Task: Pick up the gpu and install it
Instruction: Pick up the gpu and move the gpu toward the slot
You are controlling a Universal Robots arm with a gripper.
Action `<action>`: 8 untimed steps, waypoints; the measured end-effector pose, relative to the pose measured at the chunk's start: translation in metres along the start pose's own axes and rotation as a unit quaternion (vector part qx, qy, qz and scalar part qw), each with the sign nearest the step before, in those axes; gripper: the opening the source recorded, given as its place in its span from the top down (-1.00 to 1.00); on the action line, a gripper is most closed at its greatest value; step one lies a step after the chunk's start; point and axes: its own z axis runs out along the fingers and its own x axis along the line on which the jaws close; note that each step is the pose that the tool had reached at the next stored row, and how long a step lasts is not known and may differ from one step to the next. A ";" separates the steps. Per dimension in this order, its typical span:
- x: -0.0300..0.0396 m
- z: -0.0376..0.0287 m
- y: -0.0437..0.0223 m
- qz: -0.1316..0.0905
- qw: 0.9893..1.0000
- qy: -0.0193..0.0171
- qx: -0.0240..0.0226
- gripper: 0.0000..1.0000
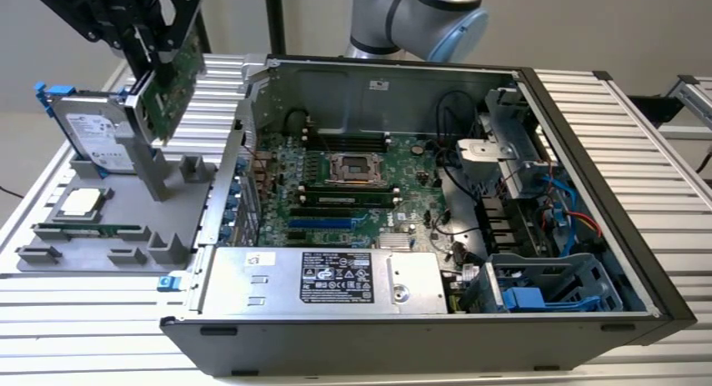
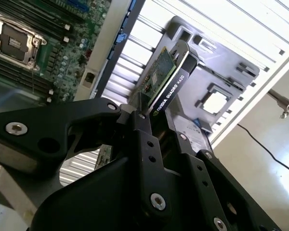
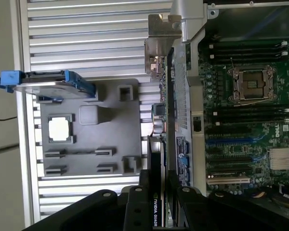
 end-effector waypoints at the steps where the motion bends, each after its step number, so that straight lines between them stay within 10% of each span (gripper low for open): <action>1: -0.0007 0.0000 0.0001 0.000 1.000 0.000 0.000 1.00; 8: -0.0054 0.0000 0.0004 0.000 1.000 0.000 0.000 1.00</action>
